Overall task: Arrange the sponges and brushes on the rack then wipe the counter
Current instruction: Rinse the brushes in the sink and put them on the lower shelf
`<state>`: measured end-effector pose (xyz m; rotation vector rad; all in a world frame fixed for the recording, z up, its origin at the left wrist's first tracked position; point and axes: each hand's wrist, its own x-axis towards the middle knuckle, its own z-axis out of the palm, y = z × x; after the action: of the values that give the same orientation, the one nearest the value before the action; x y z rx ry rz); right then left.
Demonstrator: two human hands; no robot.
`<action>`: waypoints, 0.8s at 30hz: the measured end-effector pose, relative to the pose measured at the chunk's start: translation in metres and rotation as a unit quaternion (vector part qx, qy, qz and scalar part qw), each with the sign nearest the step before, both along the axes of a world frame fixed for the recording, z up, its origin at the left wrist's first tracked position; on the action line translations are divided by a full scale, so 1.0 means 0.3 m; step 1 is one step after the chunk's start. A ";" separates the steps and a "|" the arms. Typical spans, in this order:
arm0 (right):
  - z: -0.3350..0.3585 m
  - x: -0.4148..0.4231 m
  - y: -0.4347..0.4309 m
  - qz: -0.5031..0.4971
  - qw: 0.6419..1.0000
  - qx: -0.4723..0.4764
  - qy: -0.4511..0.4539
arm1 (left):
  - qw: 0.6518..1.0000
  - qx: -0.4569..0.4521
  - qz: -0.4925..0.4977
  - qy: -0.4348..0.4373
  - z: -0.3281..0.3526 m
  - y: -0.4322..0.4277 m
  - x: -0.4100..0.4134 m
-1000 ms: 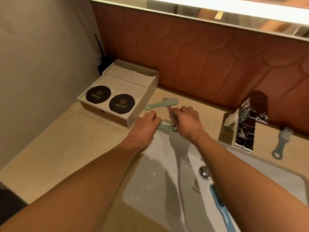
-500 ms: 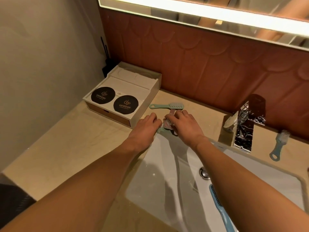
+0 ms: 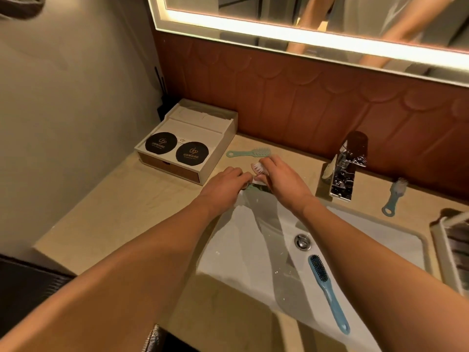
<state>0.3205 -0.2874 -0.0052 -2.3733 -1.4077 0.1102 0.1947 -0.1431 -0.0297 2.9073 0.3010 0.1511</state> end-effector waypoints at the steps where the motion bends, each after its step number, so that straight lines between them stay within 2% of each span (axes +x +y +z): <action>1: 0.017 -0.020 -0.019 -0.014 1.000 -0.006 0.023 | 1.000 -0.002 0.000 -0.002 0.016 -0.014 -0.008; 5: 0.060 -0.094 -0.127 -0.054 0.997 -0.033 0.052 | 1.000 -0.014 0.000 -0.025 0.049 -0.090 -0.025; 10: 0.085 -0.177 -0.286 -0.057 0.998 -0.022 0.029 | 0.999 -0.024 -0.028 -0.026 0.068 -0.235 -0.061; 15: 0.089 -0.220 -0.480 -0.091 0.996 -0.013 0.001 | 0.996 -0.070 -0.044 -0.027 0.080 -0.394 -0.085; 24: 0.086 -0.256 -0.823 -0.169 0.984 -0.055 -0.026 | 0.988 -0.082 -0.117 -0.057 0.086 -0.702 -0.059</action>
<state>0.2436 -0.5343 0.0206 -2.6871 -1.0233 0.0349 0.1770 -0.3536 -0.0040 2.7306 -0.0472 0.2406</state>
